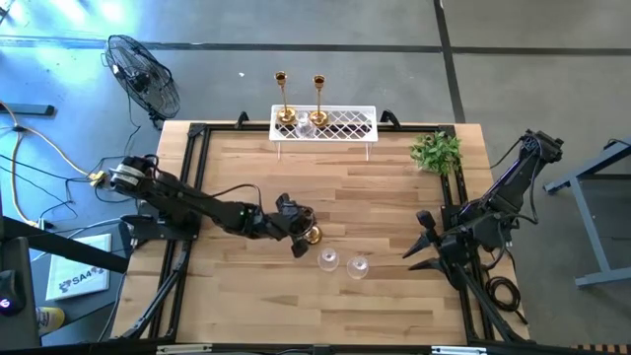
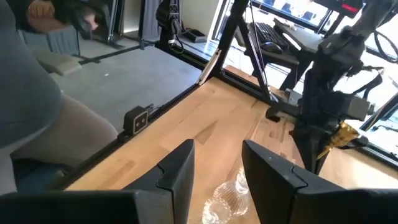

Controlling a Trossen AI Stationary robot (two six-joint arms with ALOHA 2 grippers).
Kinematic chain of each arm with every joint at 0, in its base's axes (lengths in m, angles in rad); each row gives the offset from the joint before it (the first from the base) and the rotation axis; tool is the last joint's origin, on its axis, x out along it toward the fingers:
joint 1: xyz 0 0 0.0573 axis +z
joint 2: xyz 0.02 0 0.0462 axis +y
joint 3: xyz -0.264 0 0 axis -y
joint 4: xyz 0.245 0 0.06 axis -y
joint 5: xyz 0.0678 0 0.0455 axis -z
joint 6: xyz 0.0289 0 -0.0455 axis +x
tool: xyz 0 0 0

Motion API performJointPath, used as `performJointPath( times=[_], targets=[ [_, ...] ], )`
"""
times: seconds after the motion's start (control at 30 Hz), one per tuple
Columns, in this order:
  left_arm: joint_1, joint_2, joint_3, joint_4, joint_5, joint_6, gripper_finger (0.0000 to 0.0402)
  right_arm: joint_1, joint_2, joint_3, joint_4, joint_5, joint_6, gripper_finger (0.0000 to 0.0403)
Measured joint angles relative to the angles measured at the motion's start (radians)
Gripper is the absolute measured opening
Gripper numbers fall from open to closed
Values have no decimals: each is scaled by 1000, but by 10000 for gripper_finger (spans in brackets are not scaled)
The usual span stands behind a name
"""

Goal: Pick & Place candle stick holders
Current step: Put the gold candle holder on the shelf

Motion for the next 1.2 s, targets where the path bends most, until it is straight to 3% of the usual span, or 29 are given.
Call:
performJointPath(
  times=[0.2,0.47,0.63,0.83,1.03,1.2],
  targets=[
    [0,-52,92,-132,-7,66,8,0,0,0,-47,0,-25,130],
    [0,-82,346,-354,-58,210,8,-62,0,-27,-12,49,4,130],
    [-1,-66,459,-321,-20,318,8,-146,1,-63,99,69,-13,147],
    [-8,-53,468,-160,85,429,8,-234,14,-63,195,42,-15,197],
    [2,-17,465,-84,151,489,8,-333,75,-63,335,-148,-50,241],
    [19,6,465,-56,207,496,8,-420,152,-63,424,-183,-60,249]
  ],
)
